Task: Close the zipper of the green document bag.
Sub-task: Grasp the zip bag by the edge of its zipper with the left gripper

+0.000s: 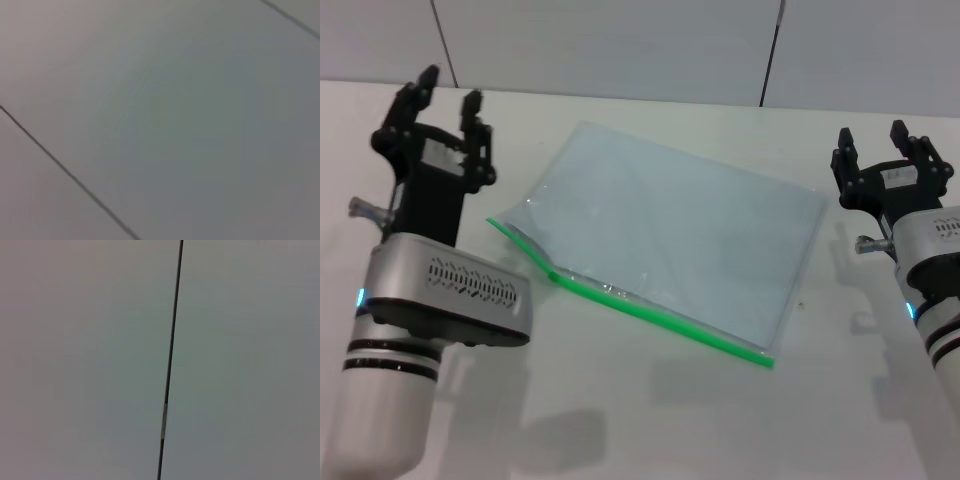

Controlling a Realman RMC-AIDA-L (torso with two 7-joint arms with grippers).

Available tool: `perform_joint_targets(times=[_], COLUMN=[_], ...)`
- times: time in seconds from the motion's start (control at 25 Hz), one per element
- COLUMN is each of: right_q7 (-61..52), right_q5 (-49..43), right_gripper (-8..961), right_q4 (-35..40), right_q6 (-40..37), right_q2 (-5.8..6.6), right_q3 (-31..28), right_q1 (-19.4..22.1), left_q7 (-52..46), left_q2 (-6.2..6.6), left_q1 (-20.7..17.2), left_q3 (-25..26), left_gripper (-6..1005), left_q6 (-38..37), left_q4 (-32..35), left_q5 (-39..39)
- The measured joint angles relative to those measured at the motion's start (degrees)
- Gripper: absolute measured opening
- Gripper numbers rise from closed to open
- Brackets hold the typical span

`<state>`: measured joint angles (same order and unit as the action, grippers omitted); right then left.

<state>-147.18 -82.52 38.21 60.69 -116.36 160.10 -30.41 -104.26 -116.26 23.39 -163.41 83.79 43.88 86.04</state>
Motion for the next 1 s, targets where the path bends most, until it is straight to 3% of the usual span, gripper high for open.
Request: perform_joint_targets(times=[0.32,0.72,1.0], right_q7=[0.0,0.0,0.0], right_q5=[0.1,0.2,0.2], right_gripper=[581,581,580], right_q4=[0.0,0.0,0.0], right_q6=[0.0,-0.1,0.0], right_q2=[0.04,0.09,0.09], right_q3=[-0.1,-0.1,-0.1], right_q1=[0.0,0.1,0.1], left_q7=[10.3,19.9,24.2], left_q2=[0.00,-0.03,-0.09], left_q1=[-0.5,-0.5,-0.6], left_q3=[-0.3,-0.3,-0.3], left_gripper=[443,443,443], left_q6=[-1.4,-11.7,-14.7], left_q4=[0.9,1.3,1.8], left_q5=[-5.4,-13.4,-16.0])
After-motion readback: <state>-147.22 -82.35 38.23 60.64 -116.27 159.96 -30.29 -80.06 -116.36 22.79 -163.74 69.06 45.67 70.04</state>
